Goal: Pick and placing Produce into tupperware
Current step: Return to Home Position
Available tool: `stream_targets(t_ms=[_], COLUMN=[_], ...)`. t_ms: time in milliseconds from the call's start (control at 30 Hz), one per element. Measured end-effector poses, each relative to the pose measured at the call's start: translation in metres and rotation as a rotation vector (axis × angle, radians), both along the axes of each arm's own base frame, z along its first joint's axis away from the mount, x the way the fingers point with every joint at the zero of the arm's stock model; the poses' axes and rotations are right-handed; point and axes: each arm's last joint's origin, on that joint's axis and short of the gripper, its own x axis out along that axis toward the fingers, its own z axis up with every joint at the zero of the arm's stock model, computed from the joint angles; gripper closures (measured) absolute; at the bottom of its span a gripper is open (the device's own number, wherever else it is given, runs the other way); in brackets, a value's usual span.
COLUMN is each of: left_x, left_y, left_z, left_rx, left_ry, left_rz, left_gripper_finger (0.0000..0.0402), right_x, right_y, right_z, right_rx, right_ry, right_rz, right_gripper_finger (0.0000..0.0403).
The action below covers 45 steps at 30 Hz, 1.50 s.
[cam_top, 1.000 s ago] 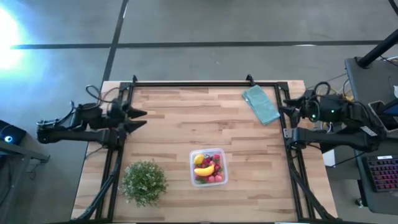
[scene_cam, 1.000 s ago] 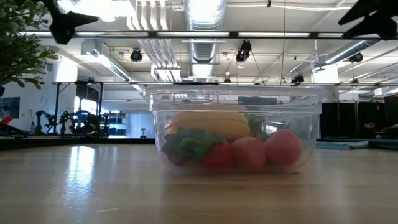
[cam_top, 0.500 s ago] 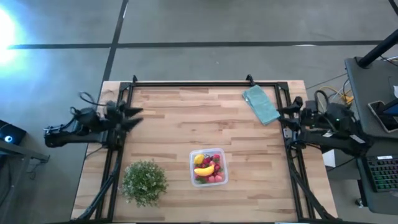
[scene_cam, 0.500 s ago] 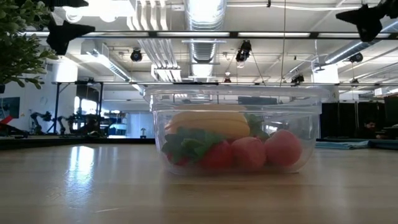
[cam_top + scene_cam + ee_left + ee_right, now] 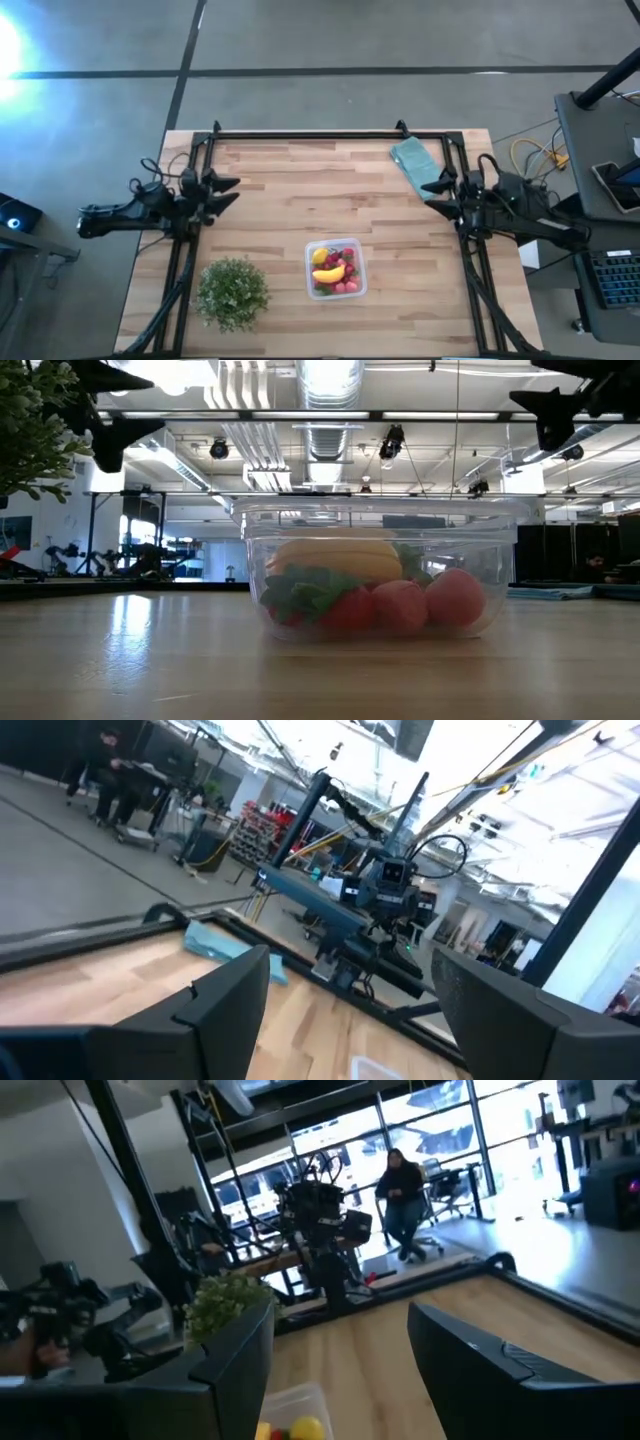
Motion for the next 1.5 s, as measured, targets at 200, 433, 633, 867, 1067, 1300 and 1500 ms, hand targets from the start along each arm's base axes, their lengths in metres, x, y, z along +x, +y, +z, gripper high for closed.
stream_targets(t_ms=[200, 433, 633, 867, 1067, 1300, 1500], left_x=[0.009, 0.008, 0.007, 0.006, 0.007, 0.01, 0.012], left_y=[-0.001, -0.001, 0.0, -0.001, 0.0, 0.004, 0.005], left_z=[-0.024, -0.022, -0.018, -0.017, -0.02, -0.027, -0.036], left_rx=[-0.03, 0.039, 0.086, 0.105, 0.07, 0.039, 0.018], left_ry=[-0.089, -0.144, -0.175, -0.193, -0.173, -0.095, -0.004], left_rz=[-0.038, -0.057, -0.04, -0.11, -0.153, -0.123, -0.117], left_gripper_finger=[0.0136, 0.0136, 0.0136, 0.0136, 0.0136, 0.0136, 0.0136], right_x=[0.0, -0.001, -0.002, -0.002, -0.002, -0.001, 0.001], right_y=[0.0, 0.002, 0.005, 0.006, 0.004, 0.0, 0.0], right_z=[-0.004, 0.003, 0.006, 0.004, 0.003, -0.001, -0.013], right_rx=[0.015, -0.03, -0.057, -0.062, -0.06, -0.041, 0.002], right_ry=[-0.025, -0.1, -0.127, -0.106, -0.097, -0.05, 0.038], right_rz=[0.003, 0.078, 0.173, 0.208, 0.173, 0.133, 0.135], right_gripper_finger=[0.0179, 0.0179, 0.0179, 0.0179, 0.0179, 0.0179, 0.0179])
